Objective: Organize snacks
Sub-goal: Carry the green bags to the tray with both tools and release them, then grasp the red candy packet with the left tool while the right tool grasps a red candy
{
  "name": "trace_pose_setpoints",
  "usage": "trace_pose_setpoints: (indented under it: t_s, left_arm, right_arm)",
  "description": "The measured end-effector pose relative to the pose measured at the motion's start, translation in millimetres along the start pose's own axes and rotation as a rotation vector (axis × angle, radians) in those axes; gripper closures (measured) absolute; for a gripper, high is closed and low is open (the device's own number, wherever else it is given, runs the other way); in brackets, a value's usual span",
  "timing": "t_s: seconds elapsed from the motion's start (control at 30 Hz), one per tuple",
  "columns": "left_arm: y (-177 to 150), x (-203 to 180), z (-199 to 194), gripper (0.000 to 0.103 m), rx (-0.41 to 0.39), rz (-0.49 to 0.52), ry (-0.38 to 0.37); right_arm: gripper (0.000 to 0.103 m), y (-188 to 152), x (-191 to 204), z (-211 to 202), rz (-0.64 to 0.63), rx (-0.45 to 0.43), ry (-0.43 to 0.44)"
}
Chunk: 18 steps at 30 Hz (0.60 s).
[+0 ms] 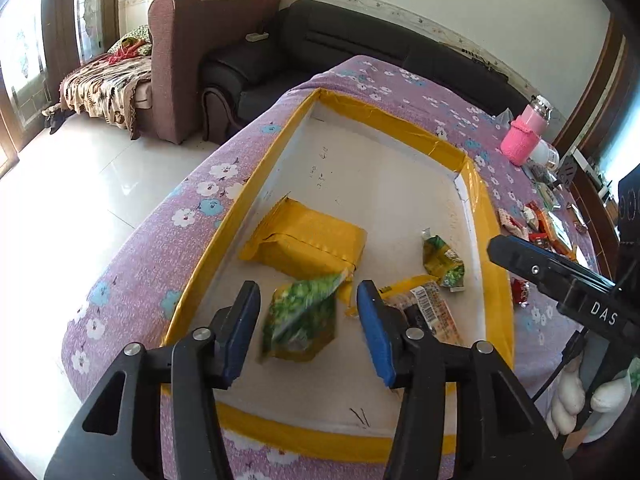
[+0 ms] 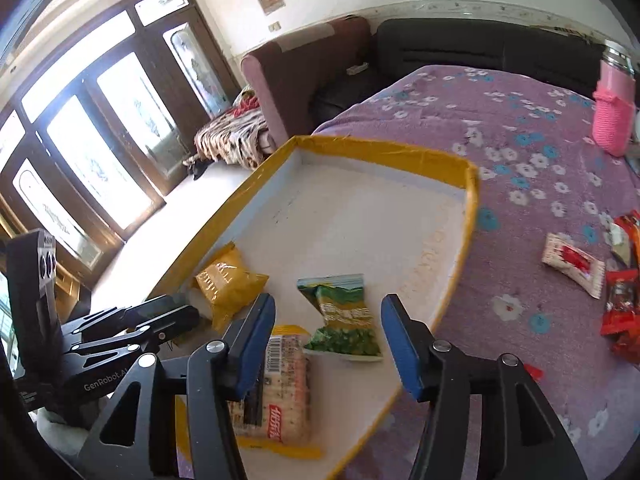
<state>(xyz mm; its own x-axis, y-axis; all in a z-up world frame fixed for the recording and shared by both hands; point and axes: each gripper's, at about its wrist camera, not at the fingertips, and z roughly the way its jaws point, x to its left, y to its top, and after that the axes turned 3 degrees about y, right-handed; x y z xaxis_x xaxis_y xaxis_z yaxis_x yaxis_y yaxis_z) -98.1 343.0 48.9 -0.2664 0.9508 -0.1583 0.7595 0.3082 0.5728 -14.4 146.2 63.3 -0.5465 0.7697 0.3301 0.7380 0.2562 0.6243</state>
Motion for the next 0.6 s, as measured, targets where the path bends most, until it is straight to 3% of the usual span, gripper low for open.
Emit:
trace_pose_setpoints:
  t_s: [0.1, 0.2, 0.27, 0.33, 0.47, 0.6]
  left_arm:
    - [-3.4, 2.9, -11.5, 0.053, -0.012, -0.042, -0.016]
    - [-2.8, -1.7, -26.7, 0.053, -0.034, -0.078, -0.08]
    - [-1.7, -13.2, -37.5, 0.046, -0.056, -0.07, -0.126]
    - [-2.0, -30.5, -44.0, 0.04, -0.069, -0.046, -0.18]
    - [-3.9, -72.7, -39.3, 0.04, -0.036, 0.022, -0.28]
    - [-10.2, -113.5, -26.6, 0.04, 0.004, 0.094, -0.316]
  right_arm:
    - [0.046, -7.1, -12.9, -19.6, 0.016, -0.023, -0.004]
    - [0.045, -17.2, -30.5, -44.2, 0.034, -0.048, -0.02]
    - [0.044, -25.4, -55.0, -66.0, 0.075, -0.075, -0.043]
    - [0.043, -33.9, -87.3, -89.5, 0.136, -0.1, -0.081]
    - [0.043, -54.8, -164.8, -142.3, 0.289, -0.166, -0.174]
    - [0.041, -80.9, -235.8, -192.8, 0.415, -0.221, -0.297]
